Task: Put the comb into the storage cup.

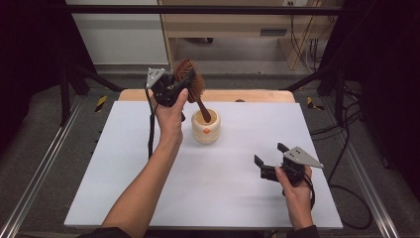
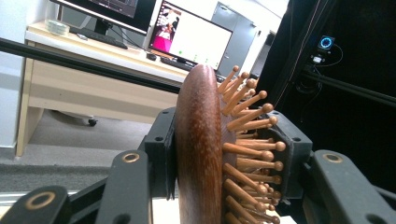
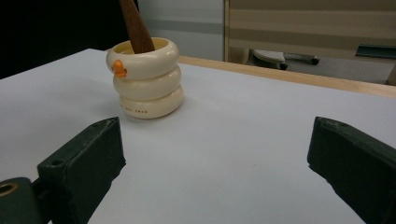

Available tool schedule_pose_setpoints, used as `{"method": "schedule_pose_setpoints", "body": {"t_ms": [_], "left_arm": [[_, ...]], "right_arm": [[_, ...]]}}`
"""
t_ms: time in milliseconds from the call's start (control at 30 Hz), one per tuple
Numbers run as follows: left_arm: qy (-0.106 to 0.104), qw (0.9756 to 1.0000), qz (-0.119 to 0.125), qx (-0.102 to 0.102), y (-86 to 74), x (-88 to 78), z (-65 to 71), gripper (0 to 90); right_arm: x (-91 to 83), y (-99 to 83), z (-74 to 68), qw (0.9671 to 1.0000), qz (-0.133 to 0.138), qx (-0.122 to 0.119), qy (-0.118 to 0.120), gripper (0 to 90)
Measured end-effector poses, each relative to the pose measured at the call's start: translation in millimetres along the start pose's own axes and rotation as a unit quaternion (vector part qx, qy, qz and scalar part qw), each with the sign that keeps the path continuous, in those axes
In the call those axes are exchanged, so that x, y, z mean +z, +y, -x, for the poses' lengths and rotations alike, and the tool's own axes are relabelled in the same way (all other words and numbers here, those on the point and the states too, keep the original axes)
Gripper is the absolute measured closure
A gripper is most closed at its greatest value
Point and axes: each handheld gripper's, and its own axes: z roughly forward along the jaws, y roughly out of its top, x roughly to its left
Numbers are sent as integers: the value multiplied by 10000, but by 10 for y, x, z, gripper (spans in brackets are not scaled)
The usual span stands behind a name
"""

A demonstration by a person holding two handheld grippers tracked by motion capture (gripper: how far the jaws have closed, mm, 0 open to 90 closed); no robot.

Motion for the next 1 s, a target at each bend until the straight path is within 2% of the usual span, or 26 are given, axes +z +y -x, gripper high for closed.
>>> {"method": "schedule_pose_setpoints", "body": {"t_ms": [400,600,1000], "left_arm": [[18,10000,-63,4,-53,35,-13,510],[16,9999,-121,88,-87,52,5,510],[5,9999,-130,72,-109,44,-3,509]], "right_arm": [[2,-1,2,10000,-2,32,11,42],[0,-1,4,10000,6,38,11,41],[3,-2,1,10000,-3,17,12,41]]}}
